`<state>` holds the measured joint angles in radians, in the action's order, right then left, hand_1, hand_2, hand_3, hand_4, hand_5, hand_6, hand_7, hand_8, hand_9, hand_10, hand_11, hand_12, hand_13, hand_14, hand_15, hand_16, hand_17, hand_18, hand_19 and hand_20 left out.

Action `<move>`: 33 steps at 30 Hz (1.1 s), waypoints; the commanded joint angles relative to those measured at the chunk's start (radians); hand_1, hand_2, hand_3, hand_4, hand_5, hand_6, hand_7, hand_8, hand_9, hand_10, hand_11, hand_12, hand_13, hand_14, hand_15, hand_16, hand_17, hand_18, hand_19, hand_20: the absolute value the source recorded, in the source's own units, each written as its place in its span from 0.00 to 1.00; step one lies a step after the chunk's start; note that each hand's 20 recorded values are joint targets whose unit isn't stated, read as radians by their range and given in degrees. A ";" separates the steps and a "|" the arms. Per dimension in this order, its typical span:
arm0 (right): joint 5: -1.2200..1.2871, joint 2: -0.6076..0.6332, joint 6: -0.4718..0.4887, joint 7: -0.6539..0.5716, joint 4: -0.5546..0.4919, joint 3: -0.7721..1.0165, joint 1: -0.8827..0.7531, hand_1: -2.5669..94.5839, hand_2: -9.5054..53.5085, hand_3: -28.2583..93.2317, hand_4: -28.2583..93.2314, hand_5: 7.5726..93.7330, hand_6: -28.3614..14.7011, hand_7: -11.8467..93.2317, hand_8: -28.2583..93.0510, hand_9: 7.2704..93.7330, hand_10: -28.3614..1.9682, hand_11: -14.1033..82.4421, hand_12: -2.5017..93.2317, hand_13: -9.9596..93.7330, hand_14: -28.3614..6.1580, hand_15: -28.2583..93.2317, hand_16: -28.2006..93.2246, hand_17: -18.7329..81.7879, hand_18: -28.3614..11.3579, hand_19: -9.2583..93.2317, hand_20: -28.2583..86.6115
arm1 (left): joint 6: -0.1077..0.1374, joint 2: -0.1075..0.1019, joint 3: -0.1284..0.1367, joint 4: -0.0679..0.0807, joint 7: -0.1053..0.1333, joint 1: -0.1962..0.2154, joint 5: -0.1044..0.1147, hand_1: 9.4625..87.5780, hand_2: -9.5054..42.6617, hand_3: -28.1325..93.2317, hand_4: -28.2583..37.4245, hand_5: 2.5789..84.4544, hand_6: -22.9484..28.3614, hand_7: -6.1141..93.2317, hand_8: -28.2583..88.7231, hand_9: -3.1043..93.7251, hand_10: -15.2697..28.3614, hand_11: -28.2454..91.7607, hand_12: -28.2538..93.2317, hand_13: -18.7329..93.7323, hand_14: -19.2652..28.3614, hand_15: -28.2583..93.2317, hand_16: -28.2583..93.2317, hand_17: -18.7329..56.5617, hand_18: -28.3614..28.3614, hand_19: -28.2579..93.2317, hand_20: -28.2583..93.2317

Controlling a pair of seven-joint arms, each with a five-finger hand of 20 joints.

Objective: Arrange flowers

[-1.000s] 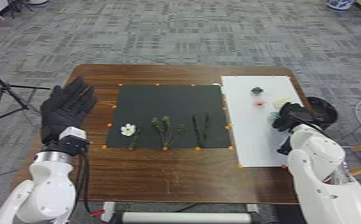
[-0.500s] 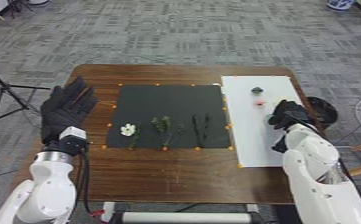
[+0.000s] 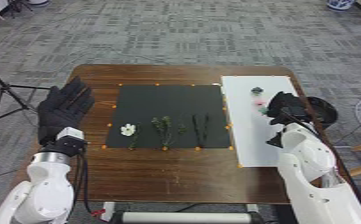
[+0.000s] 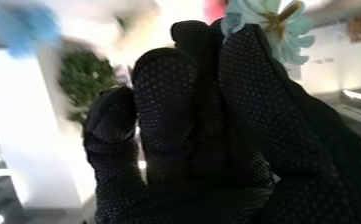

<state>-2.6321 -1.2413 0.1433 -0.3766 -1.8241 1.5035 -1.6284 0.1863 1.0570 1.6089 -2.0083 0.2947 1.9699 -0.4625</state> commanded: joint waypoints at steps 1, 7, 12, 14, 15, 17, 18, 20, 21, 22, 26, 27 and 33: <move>0.032 -0.039 -0.103 0.084 -0.032 -0.116 0.117 0.61 0.04 0.79 0.00 0.83 0.68 0.30 0.23 0.83 0.65 0.21 0.28 0.79 0.60 0.75 0.47 0.59 0.19 0.92 0.59 | 0.000 0.011 0.029 -0.020 0.006 0.050 0.002 0.21 0.45 0.82 0.00 0.51 0.61 0.19 0.16 0.37 0.65 0.39 0.30 0.40 0.70 0.41 0.21 0.16 0.76 0.52 0.30; 0.048 -0.136 -0.092 0.184 0.070 -0.252 0.260 0.62 0.05 0.79 0.00 0.83 0.68 0.30 0.23 0.83 0.65 0.21 0.28 0.79 0.60 0.75 0.48 0.59 0.20 0.92 0.59 | 0.010 0.018 0.090 -0.035 0.014 0.108 0.002 0.21 0.45 0.82 0.00 0.51 0.61 0.19 0.16 0.37 0.65 0.39 0.30 0.40 0.70 0.41 0.21 0.16 0.76 0.52 0.30; -0.002 -0.221 -0.091 0.289 0.181 -0.348 0.343 0.62 0.05 0.79 0.00 0.83 0.68 0.30 0.23 0.83 0.65 0.22 0.28 0.79 0.60 0.75 0.48 0.59 0.20 0.92 0.59 | 0.013 0.021 0.114 -0.041 0.017 0.135 0.001 0.21 0.45 0.82 0.00 0.51 0.61 0.19 0.16 0.38 0.66 0.40 0.30 0.40 0.70 0.41 0.21 0.16 0.76 0.52 0.30; -0.039 -0.256 -0.115 0.340 0.233 -0.368 0.361 0.62 0.05 0.79 0.00 0.83 0.68 0.30 0.23 0.83 0.66 0.22 0.28 0.79 0.60 0.75 0.48 0.59 0.20 0.92 0.59 | 0.011 0.020 0.111 -0.042 0.019 0.135 0.007 0.21 0.46 0.82 0.00 0.51 0.61 0.19 0.16 0.38 0.66 0.40 0.30 0.40 0.70 0.41 0.21 0.16 0.76 0.52 0.30; -0.058 -0.270 -0.106 0.347 0.246 -0.376 0.365 0.62 0.05 0.79 0.00 0.83 0.68 0.30 0.23 0.83 0.66 0.22 0.28 0.79 0.60 0.75 0.48 0.59 0.20 0.92 0.59 | 0.008 0.019 0.108 -0.040 0.016 0.131 0.006 0.20 0.46 0.81 0.00 0.51 0.61 0.19 0.16 0.38 0.66 0.40 0.30 0.40 0.70 0.41 0.21 0.16 0.76 0.52 0.30; -0.074 -0.300 -0.072 0.354 0.272 -0.388 0.373 0.62 0.05 0.79 0.00 0.82 0.68 0.30 0.23 0.83 0.66 0.21 0.28 0.79 0.61 0.75 0.48 0.59 0.20 0.92 0.59 | 0.005 0.017 0.103 -0.040 0.017 0.127 0.006 0.20 0.46 0.81 0.00 0.51 0.61 0.19 0.16 0.38 0.66 0.40 0.30 0.40 0.70 0.41 0.21 0.16 0.76 0.52 0.30; -0.072 -0.312 -0.050 0.345 0.282 -0.395 0.377 0.62 0.05 0.79 0.00 0.83 0.68 0.30 0.23 0.83 0.66 0.21 0.28 0.79 0.61 0.75 0.48 0.59 0.21 0.92 0.59 | 0.007 0.016 0.100 -0.040 0.019 0.124 0.006 0.20 0.46 0.81 0.00 0.51 0.61 0.19 0.16 0.38 0.66 0.40 0.30 0.40 0.70 0.41 0.21 0.16 0.76 0.52 0.30; -0.082 -0.340 0.007 0.341 0.309 -0.403 0.389 0.62 0.05 0.79 0.00 0.82 0.68 0.31 0.23 0.83 0.66 0.21 0.28 0.79 0.61 0.75 0.48 0.59 0.21 0.92 0.59 | 0.008 0.011 0.098 -0.041 0.023 0.122 0.005 0.20 0.46 0.82 0.00 0.51 0.61 0.19 0.16 0.38 0.66 0.40 0.30 0.40 0.70 0.41 0.21 0.16 0.76 0.52 0.30; -0.101 -0.350 0.018 0.342 0.322 -0.412 0.392 0.62 0.05 0.79 0.00 0.83 0.68 0.31 0.23 0.83 0.66 0.21 0.28 0.79 0.61 0.75 0.48 0.59 0.21 0.92 0.59 | 0.008 0.009 0.099 -0.042 0.024 0.122 0.005 0.20 0.46 0.82 0.00 0.51 0.61 0.19 0.16 0.38 0.66 0.40 0.30 0.40 0.70 0.41 0.21 0.16 0.76 0.52 0.30; -0.134 -0.363 0.030 0.357 0.331 -0.411 0.391 0.62 0.05 0.79 0.00 0.82 0.68 0.31 0.23 0.83 0.66 0.21 0.28 0.79 0.61 0.75 0.48 0.59 0.21 0.92 0.59 | 0.007 0.007 0.097 -0.041 0.023 0.120 0.005 0.20 0.46 0.82 0.00 0.51 0.61 0.19 0.16 0.38 0.66 0.40 0.30 0.40 0.70 0.41 0.21 0.16 0.76 0.52 0.30; -0.196 -0.405 0.033 0.368 0.355 -0.433 0.374 0.62 0.05 0.79 0.00 0.82 0.68 0.31 0.23 0.83 0.66 0.21 0.28 0.79 0.61 0.75 0.48 0.59 0.21 0.92 0.59 | 0.009 -0.005 0.091 -0.049 0.028 0.125 0.009 0.20 0.46 0.82 0.00 0.52 0.61 0.19 0.16 0.38 0.66 0.39 0.30 0.40 0.70 0.41 0.21 0.16 0.76 0.52 0.30; -0.214 -0.416 0.051 0.375 0.352 -0.433 0.361 0.62 0.05 0.79 0.00 0.82 0.68 0.31 0.23 0.83 0.66 0.21 0.28 0.79 0.61 0.75 0.48 0.59 0.21 0.92 0.59 | 0.008 -0.006 0.091 -0.056 0.028 0.134 0.008 0.20 0.46 0.82 0.00 0.52 0.61 0.19 0.16 0.38 0.66 0.39 0.30 0.40 0.70 0.41 0.21 0.16 0.76 0.52 0.30; -0.349 -0.464 -0.008 0.373 0.417 -0.454 0.338 0.62 0.05 0.79 0.00 0.82 0.68 0.31 0.23 0.82 0.66 0.21 0.28 0.79 0.61 0.75 0.48 0.60 0.21 0.92 0.59 | -0.002 -0.018 0.079 -0.058 0.035 0.119 0.008 0.20 0.46 0.82 0.00 0.52 0.61 0.19 0.16 0.38 0.66 0.39 0.30 0.40 0.71 0.41 0.21 0.16 0.76 0.52 0.30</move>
<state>-2.8866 -1.6446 0.1938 -0.0096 -1.4617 1.0884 -1.2544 0.1904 1.0529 1.6979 -2.0485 0.3178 2.0910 -0.4588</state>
